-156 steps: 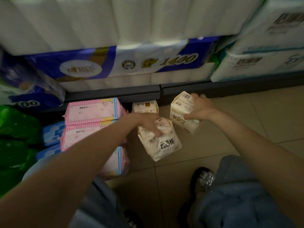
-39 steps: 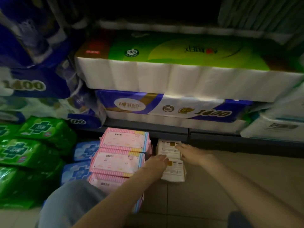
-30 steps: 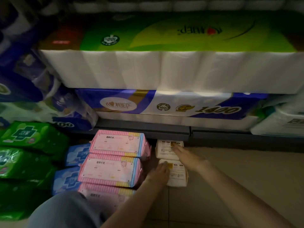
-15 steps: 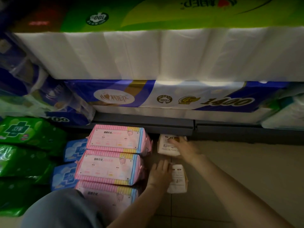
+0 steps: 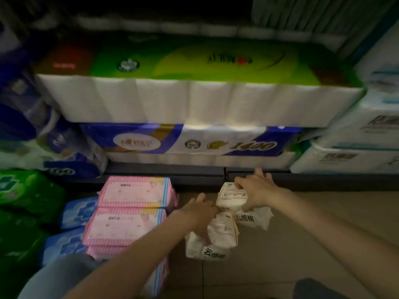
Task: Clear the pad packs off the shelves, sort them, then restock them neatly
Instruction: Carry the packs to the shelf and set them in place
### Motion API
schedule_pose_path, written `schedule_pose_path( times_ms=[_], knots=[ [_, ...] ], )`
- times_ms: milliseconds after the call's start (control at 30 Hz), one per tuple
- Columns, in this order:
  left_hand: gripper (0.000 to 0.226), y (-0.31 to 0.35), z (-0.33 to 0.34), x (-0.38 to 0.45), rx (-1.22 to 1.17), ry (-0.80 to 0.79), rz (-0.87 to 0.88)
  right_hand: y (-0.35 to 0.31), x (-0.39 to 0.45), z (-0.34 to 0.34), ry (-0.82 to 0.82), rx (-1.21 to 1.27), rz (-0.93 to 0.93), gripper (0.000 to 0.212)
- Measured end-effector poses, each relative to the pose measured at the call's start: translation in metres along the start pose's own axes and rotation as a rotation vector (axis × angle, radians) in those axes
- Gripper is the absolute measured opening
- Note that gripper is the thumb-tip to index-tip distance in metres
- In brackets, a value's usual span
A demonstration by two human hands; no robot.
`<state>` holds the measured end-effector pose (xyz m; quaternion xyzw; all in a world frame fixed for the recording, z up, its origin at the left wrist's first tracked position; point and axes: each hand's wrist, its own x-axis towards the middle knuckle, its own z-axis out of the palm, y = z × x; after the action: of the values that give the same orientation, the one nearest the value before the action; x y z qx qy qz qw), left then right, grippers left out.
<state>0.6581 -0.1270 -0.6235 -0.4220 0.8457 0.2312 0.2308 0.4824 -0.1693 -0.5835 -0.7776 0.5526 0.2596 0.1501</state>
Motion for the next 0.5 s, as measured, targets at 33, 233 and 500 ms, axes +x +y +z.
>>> schedule_pose_path(
  times_ms=[33,233,500],
  knots=[
    [0.088,-0.007,-0.022,-0.012,-0.024,-0.013,0.034,0.002,-0.013,-0.018,0.011,0.037,-0.02,0.052],
    [0.071,-0.031,-0.178,-0.12,-0.015,0.053,0.182,0.005,-0.11,-0.158,0.233,0.255,-0.096,0.046],
    [0.077,-0.047,-0.317,-0.294,-0.442,0.522,0.254,-0.004,-0.229,-0.319,0.9,0.531,-0.281,0.027]
  ],
)
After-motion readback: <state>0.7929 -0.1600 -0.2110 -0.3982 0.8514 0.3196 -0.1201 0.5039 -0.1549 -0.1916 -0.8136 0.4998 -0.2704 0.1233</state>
